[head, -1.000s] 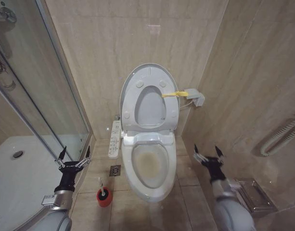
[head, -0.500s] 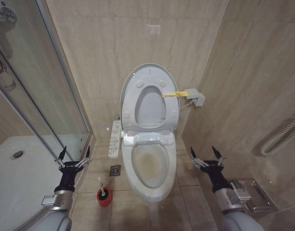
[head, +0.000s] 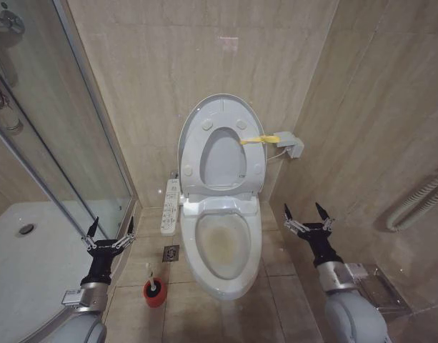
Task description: Open the toilet lid, clean the toilet bowl with a toilet brush, close the toilet lid, and flush.
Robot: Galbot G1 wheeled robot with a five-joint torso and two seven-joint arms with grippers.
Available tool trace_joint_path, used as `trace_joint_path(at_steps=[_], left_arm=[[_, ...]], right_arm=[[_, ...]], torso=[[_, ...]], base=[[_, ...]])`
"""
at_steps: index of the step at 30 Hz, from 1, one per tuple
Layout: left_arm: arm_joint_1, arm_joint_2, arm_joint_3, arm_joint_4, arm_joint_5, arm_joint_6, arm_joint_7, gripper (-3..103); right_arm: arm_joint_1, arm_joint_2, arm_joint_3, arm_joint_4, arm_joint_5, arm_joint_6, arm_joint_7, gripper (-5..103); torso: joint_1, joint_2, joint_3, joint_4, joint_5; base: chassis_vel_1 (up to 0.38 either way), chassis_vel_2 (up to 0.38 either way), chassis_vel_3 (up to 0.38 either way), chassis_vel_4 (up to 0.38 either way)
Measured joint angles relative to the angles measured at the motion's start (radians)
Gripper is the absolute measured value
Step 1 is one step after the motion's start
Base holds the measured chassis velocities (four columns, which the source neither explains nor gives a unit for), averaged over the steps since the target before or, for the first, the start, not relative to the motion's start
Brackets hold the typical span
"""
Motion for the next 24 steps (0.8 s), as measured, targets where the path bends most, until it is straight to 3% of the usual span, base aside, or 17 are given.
trace_joint_path(at_steps=[7,11,24], left_arm=[[0.0,0.0,0.0,0.0,0.0,0.0,0.0,100],[0.0,0.0,0.0,0.0,0.0,0.0,0.0,100],[0.0,0.0,0.0,0.0,0.0,0.0,0.0,100]], right_arm=[[0.207,-0.068,-0.028,-0.165,0.017,0.0,0.027,100],[0.363,-0.114,-0.069,-0.321,0.002,0.008,0.08,100],[0.722,-0.149,-0.177,-0.663,0.028,0.054,0.102,100]], torso=[[0.0,0.0,0.0,0.0004,0.0003],[0.0,0.0,0.0,0.0004,0.0002],[0.0,0.0,0.0,0.0,0.0]], base=[[0.0,0.0,0.0,0.0],[0.0,0.0,0.0,0.0],[0.0,0.0,0.0,0.0]])
